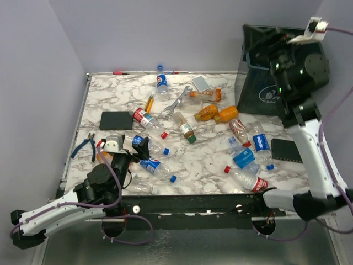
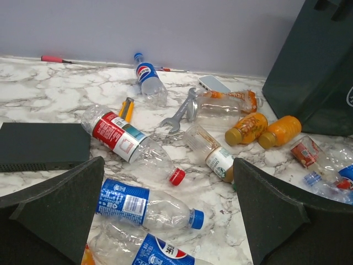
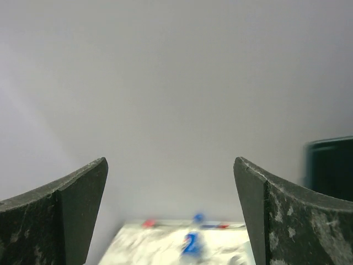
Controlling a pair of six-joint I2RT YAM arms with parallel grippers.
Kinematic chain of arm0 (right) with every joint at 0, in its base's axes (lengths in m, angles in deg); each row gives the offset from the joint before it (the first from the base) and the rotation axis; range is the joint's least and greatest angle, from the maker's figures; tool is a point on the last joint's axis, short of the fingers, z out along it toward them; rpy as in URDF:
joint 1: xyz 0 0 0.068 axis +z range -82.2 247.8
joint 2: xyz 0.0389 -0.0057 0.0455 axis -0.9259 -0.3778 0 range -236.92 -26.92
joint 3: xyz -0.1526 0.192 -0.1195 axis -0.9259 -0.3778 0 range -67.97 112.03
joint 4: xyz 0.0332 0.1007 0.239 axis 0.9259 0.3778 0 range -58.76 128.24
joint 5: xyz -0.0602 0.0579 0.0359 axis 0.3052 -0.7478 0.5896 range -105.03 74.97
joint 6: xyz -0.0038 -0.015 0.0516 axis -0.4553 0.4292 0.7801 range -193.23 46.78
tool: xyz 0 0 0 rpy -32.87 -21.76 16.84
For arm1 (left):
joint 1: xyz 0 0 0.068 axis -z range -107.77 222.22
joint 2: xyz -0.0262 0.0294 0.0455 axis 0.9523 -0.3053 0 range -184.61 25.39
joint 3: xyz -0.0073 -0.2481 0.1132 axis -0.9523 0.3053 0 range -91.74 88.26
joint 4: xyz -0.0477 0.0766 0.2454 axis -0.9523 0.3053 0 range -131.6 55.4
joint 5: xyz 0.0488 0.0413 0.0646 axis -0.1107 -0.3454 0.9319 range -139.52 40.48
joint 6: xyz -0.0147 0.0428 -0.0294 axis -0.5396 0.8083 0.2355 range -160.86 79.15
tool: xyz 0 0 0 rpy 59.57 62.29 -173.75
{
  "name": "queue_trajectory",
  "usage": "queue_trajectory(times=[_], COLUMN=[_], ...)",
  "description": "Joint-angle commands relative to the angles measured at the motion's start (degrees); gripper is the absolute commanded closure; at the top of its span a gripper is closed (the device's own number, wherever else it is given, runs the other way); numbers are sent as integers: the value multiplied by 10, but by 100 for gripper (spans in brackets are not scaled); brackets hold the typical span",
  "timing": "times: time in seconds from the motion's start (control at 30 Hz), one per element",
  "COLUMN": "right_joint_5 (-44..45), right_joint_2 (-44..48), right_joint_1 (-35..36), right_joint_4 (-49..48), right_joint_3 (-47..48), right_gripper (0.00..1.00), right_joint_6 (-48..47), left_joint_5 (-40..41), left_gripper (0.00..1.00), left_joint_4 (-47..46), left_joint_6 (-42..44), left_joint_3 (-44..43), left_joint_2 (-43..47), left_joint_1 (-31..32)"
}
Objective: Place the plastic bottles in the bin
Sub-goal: Place the plastic bottle in the trash bin, then pick up the plastic bottle from the corner of the board.
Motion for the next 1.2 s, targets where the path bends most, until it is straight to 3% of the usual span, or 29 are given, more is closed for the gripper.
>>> queue_trajectory(times=[0.0,0.13,0.33,0.47,0.6,0.73,0.83,0.93,1.0,1.17], right_joint_5=[-107,-133,-137,-127,-119,-126,-120,-135,-151,-172], right_joint_2=[131,226,313,357,378,359,375,395,389,358], right_joint_1=[94,148,186,186,186,186,186,186,186,186], right_joint_4=[-13,26,119,117,99,108,61,-11,-24,-4], right_joint_3=[-157,-346,-528,-636,-700,-711,-749,-795,-805,-793], right_gripper=[1,2,1,0,0,0,0,0,0,2], right_joint_6=[9,47,105,156,194,231,272,280,266,240], left_joint_5=[32,46,42,36,-45,-47,-22,-68,-68,-62], left_gripper=[1,1,1,1,1,1,1,1,1,1], left_joint_4=[17,24,26,60,124,206,184,76,128,397], left_joint_6=[11,7,-15,-110,-207,-342,-446,-437,-510,-742], left_joint_3=[-7,-9,-17,-37,-66,-101,-70,-1,-5,-66], left_joint_2=[1,-11,-50,-78,-136,-237,-238,-196,-201,-249], left_joint_1=[0,2,1,2,1,1,1,-1,-8,-14])
